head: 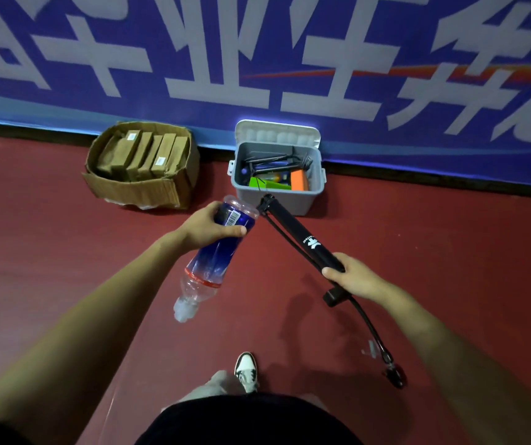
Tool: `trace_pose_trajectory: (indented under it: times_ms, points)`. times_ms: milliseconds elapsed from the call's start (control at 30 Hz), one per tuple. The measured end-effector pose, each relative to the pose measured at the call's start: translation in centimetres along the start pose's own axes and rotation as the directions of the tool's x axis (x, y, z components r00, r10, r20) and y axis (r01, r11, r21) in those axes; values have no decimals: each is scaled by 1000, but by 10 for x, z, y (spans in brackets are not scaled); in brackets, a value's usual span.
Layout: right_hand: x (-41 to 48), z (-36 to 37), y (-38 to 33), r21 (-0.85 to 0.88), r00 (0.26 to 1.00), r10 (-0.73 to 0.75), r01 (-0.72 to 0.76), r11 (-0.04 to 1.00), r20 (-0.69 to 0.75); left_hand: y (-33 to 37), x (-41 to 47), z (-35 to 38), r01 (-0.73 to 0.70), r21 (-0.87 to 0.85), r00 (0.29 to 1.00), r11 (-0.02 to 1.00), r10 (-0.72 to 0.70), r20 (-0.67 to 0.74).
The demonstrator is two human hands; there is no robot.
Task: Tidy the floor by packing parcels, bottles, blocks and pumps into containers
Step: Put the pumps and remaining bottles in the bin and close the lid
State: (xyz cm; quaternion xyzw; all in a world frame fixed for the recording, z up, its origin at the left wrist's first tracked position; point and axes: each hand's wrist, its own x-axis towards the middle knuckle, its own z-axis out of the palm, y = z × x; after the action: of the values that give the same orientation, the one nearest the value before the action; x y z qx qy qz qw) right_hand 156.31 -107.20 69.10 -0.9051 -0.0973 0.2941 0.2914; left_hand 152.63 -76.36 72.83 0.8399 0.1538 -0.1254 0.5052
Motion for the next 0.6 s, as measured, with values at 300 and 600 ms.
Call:
trace_pose_trajectory:
  times_ms: [300, 600]
  points:
    - [91, -59, -5, 45, 997, 70, -68, 997, -40, 47, 115, -40, -28, -44, 1000, 999, 28, 4]
    - [227, -135, 27, 34, 992, 130, -129, 991, -6, 88, 274, -42, 33, -78, 996, 996, -40, -84]
